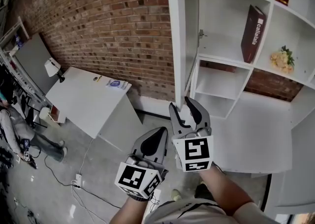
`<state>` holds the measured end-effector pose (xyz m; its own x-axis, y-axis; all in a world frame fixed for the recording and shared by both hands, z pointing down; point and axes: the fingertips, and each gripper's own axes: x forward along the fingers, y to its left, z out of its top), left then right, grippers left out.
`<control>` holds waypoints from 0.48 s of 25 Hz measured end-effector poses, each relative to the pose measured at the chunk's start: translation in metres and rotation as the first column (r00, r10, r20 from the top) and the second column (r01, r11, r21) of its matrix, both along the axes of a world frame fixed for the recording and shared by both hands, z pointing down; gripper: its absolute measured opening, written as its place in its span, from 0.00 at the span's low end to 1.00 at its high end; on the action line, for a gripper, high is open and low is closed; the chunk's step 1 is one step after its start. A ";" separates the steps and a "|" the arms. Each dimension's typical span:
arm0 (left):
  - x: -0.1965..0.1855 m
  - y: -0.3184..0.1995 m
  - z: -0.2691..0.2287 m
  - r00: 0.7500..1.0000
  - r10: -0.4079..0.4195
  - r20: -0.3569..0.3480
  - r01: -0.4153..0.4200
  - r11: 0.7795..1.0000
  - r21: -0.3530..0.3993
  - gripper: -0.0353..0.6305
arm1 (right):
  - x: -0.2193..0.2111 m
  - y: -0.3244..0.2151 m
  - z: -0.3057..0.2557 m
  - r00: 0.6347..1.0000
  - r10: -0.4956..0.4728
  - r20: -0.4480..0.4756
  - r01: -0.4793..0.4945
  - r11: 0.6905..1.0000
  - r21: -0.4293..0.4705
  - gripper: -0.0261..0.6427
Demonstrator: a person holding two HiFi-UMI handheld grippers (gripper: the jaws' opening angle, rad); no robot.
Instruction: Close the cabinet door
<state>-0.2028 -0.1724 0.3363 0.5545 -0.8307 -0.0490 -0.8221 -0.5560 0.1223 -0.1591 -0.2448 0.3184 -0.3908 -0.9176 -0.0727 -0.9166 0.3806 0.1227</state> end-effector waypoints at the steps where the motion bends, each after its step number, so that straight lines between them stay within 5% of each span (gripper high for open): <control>1: -0.001 -0.001 0.001 1.000 0.001 0.000 -0.001 1.000 0.001 0.07 | 0.000 -0.001 0.000 1.000 0.012 -0.003 -0.012 1.000 -0.001 0.28; 12: 0.014 -0.008 0.006 0.998 0.054 -0.014 -0.055 0.998 -0.012 0.07 | 0.028 0.012 0.005 0.999 0.018 -0.026 -0.019 1.000 -0.009 0.22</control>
<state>-0.1888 -0.1802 0.3420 0.5983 -0.7999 -0.0472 -0.7889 -0.5983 0.1404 -0.1314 -0.2332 0.3234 -0.3754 -0.9252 -0.0546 -0.9200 0.3648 0.1433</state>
